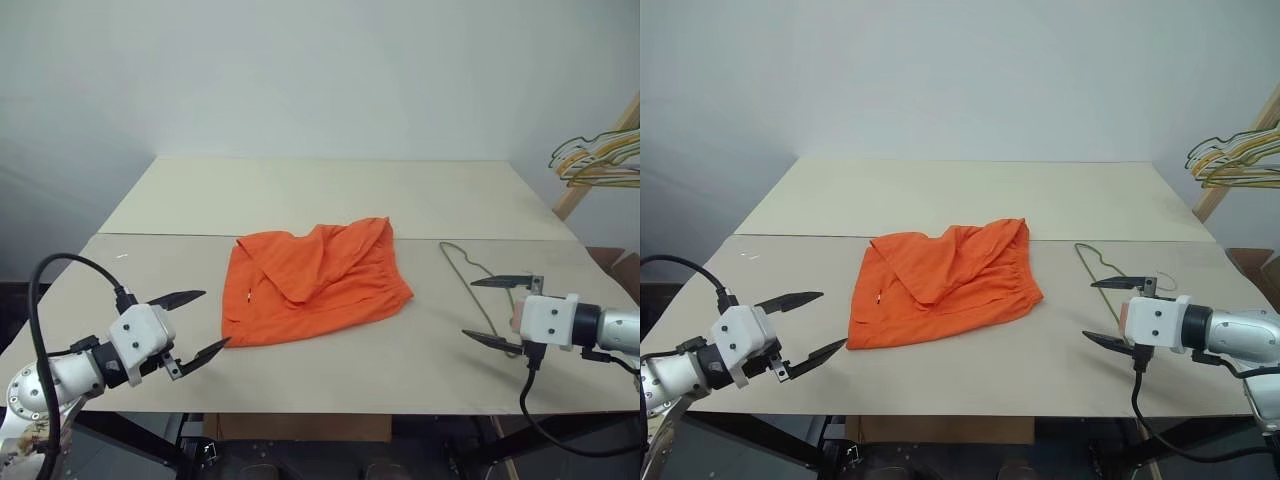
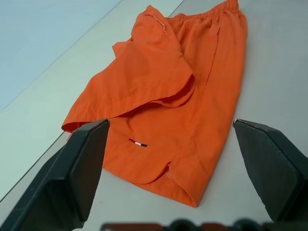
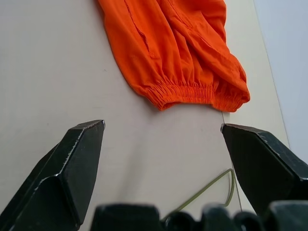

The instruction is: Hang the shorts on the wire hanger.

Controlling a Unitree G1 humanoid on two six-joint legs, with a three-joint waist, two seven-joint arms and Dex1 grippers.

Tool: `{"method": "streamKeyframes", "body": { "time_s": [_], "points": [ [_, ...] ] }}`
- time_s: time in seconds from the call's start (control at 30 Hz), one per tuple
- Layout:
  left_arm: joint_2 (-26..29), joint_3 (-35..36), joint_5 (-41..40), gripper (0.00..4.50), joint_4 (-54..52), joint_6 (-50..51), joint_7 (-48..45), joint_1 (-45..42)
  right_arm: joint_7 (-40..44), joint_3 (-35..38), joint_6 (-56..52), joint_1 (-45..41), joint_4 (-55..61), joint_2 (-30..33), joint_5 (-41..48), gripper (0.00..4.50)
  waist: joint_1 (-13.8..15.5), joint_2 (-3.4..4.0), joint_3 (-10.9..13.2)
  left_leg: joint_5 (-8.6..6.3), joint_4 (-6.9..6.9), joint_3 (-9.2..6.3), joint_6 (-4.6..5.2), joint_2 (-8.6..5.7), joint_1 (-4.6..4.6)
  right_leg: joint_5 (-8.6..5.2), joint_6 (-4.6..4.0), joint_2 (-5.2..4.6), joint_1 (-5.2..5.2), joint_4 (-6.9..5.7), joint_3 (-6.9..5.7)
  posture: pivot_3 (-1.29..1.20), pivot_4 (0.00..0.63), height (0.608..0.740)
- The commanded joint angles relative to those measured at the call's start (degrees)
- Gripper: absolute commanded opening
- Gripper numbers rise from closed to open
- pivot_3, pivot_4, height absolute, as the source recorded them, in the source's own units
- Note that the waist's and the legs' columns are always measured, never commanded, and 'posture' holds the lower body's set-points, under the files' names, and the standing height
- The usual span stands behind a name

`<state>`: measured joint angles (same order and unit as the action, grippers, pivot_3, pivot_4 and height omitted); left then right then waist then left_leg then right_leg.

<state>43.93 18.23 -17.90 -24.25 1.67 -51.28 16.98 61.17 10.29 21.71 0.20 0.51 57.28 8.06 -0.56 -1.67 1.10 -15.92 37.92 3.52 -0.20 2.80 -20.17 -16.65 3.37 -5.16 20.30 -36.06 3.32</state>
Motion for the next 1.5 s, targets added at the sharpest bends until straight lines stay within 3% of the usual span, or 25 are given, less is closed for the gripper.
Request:
{"method": "streamKeyframes", "body": {
  "time_s": [0.03,0.47,0.67,0.83,1.1,1.47,1.5],
  "points": [
    [0.9,1.4,0.2,4.49,-1.0,-0.9,-0.6,0.2,-0.4,1.0,0.0,-1.0,1.3,0.5,0.9,4.47,0.0,0.00,0.0,0.00,0.00,0.00,0.00,0.00,0.00,0.00,0.00,0.00,0.00,0.00,0.00,0.04,0.000,0.740],
    [2.2,2.2,-1.9,4.49,-1.8,0.5,-3.2,3.3,-1.8,-0.6,-1.9,-2.5,1.3,0.3,-1.4,4.47,-0.3,0.02,0.0,0.00,0.00,0.01,0.00,0.00,0.00,0.00,0.00,0.00,0.02,0.00,0.01,0.02,0.000,0.740],
    [6.1,0.5,3.1,4.49,-0.4,-2.3,-7.9,7.5,-1.9,-4.8,-3.4,-5.6,1.9,-0.9,-3.6,4.47,-0.3,0.02,0.0,0.00,0.00,0.04,0.00,0.01,0.01,0.00,-0.01,0.01,0.03,-0.01,0.02,0.00,0.000,0.740],
    [5.8,-3.0,5.8,4.49,3.1,-4.7,-7.7,4.1,-12.0,-16.3,2.7,-17.5,-7.6,-7.0,-23.0,4.47,-0.8,0.06,0.0,0.07,0.00,0.05,-0.04,0.01,0.14,0.02,-0.04,0.02,-0.01,-0.06,0.04,-0.02,0.000,0.740],
    [5.3,-5.5,6.3,4.49,5.4,-5.6,-7.5,-0.1,-21.0,-28.0,10.9,-33.4,-25.5,-11.6,-38.3,4.47,-2.1,0.12,0.0,0.20,0.01,0.06,-0.07,0.01,-0.07,0.09,-0.03,0.01,0.22,-0.07,0.06,-0.03,0.000,0.740],
    [4.6,-5.4,6.9,4.49,4.9,-6.0,-6.4,1.2,-26.8,-35.8,20.4,-42.8,-40.0,-16.7,-43.7,4.47,-3.7,0.13,0.0,0.16,0.00,0.04,-0.02,0.01,0.00,0.13,-0.06,-0.03,0.19,-0.17,0.10,-0.01,0.000,0.740],
    [4.6,-5.4,7.0,4.50,4.8,-6.1,-6.3,1.3,-27.1,-36.1,20.7,-43.4,-40.8,-17.3,-43.8,4.31,-3.7,0.13,0.0,0.16,0.00,0.04,-0.02,0.02,0.00,0.13,-0.06,-0.02,0.19,-0.18,0.10,0.00,0.000,0.740]
  ]
}}
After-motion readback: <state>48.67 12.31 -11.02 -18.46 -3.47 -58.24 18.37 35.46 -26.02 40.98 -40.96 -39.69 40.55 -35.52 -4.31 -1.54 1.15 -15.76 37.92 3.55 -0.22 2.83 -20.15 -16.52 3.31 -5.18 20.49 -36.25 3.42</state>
